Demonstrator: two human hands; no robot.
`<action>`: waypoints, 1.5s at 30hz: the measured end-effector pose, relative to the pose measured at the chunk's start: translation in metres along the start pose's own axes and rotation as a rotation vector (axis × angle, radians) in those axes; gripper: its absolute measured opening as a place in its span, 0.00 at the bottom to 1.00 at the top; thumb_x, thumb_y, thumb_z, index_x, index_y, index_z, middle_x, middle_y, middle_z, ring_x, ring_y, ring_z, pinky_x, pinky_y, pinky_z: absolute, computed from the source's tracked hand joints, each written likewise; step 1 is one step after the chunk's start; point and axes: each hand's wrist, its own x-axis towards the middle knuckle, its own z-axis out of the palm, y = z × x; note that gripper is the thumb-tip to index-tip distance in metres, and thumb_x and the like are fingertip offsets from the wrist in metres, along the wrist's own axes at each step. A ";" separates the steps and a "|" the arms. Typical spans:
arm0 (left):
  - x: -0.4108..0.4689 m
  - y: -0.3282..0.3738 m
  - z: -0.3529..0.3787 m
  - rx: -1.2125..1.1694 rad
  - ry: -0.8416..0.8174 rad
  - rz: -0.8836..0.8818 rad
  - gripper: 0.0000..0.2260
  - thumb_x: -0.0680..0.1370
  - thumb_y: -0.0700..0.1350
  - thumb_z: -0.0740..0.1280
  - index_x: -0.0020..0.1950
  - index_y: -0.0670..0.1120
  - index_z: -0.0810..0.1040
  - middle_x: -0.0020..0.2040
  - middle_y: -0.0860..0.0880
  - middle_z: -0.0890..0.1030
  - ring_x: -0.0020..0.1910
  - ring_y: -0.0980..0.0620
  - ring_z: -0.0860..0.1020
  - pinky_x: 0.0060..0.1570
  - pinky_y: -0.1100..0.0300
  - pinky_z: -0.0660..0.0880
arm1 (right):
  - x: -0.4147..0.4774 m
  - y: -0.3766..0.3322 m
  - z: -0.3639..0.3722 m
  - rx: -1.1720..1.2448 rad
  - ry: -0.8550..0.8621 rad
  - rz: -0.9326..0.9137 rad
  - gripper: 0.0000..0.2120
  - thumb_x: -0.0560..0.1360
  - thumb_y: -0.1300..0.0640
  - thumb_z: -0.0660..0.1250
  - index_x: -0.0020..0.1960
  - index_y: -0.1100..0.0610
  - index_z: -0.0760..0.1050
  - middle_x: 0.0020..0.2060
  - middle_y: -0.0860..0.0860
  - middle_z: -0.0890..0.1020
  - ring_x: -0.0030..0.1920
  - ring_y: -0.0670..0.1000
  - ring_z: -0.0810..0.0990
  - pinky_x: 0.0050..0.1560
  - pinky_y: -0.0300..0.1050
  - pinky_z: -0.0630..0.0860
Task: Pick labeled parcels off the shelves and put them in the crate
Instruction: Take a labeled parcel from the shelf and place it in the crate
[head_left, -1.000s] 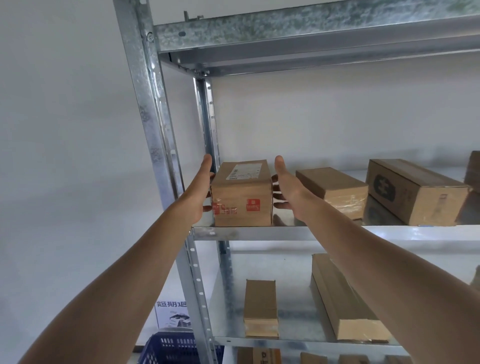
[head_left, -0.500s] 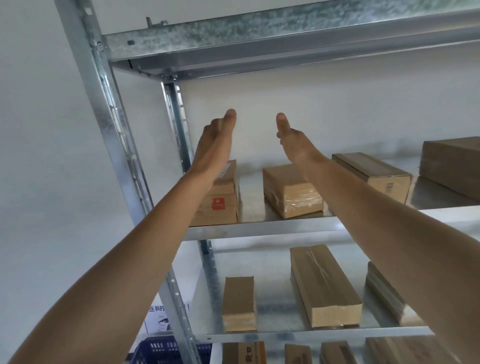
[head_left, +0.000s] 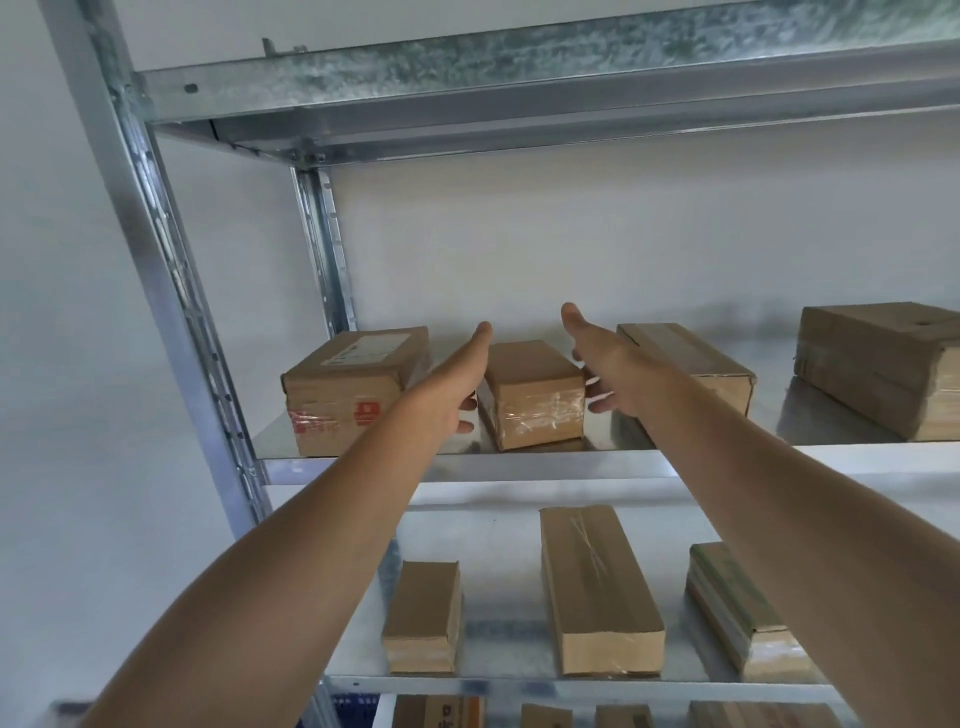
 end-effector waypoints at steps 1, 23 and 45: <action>0.000 -0.002 0.003 -0.023 -0.007 -0.007 0.31 0.79 0.71 0.56 0.67 0.46 0.75 0.67 0.45 0.77 0.61 0.45 0.78 0.66 0.42 0.73 | 0.000 0.003 -0.001 0.005 -0.014 0.000 0.43 0.76 0.24 0.51 0.77 0.54 0.67 0.71 0.58 0.73 0.62 0.61 0.76 0.60 0.56 0.77; 0.017 -0.010 -0.002 -0.289 -0.081 0.117 0.29 0.79 0.72 0.53 0.51 0.52 0.82 0.52 0.51 0.85 0.54 0.52 0.82 0.62 0.46 0.76 | -0.021 0.019 -0.006 0.228 0.053 -0.092 0.36 0.81 0.29 0.46 0.67 0.55 0.75 0.55 0.55 0.81 0.56 0.55 0.79 0.60 0.55 0.77; 0.019 -0.024 -0.010 -0.481 -0.198 0.196 0.31 0.80 0.71 0.52 0.63 0.51 0.83 0.60 0.56 0.84 0.64 0.54 0.78 0.70 0.42 0.70 | -0.033 0.017 0.014 0.410 0.099 -0.134 0.37 0.81 0.29 0.48 0.73 0.56 0.72 0.64 0.56 0.82 0.67 0.57 0.79 0.72 0.61 0.72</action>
